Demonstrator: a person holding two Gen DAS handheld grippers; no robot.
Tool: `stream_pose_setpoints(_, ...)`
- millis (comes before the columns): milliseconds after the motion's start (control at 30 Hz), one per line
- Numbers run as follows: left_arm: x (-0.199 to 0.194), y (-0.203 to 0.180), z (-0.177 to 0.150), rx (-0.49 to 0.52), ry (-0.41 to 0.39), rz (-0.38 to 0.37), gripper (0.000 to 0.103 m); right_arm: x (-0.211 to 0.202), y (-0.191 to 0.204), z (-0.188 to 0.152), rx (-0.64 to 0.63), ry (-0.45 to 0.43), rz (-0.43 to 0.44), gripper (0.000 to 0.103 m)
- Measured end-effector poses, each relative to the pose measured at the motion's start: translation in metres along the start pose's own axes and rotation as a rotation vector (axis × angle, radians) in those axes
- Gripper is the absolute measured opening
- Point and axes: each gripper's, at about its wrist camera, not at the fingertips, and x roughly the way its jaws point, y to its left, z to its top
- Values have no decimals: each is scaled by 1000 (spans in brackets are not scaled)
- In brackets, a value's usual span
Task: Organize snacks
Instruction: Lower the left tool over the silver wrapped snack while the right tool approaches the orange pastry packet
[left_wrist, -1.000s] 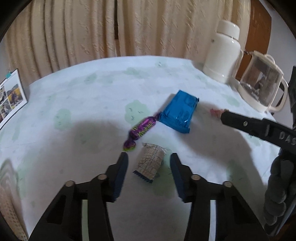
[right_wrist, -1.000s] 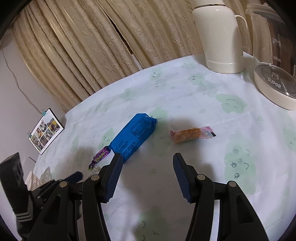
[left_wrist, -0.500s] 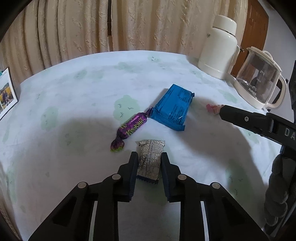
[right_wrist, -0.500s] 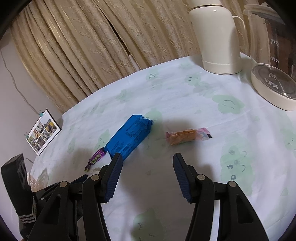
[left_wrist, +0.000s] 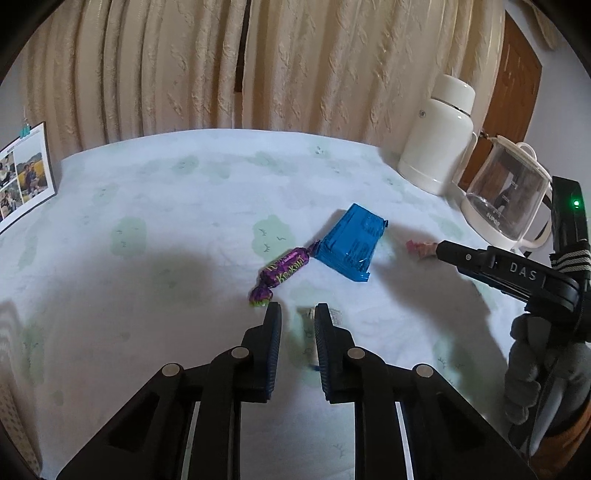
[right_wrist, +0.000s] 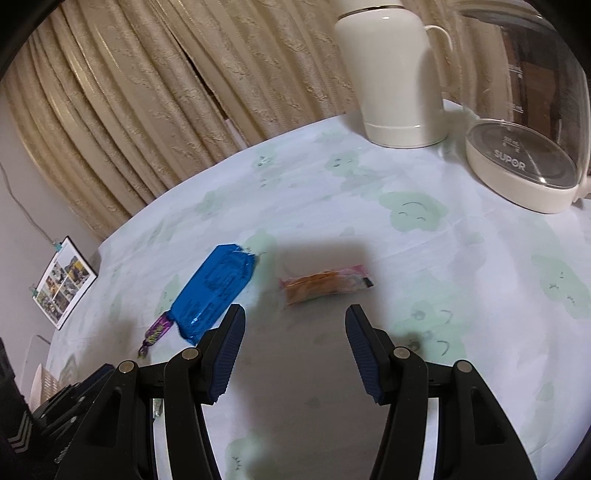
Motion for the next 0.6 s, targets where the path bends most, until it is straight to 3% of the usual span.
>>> stream_pose_setpoints(400, -1, 6, -1, -38, 2, 12, 21, 27, 15, 6, -108, 51, -73, 51)
stream_pose_setpoints(600, 1, 5, -2, -40, 13, 16, 27, 41, 20, 15, -166, 59, -129, 51)
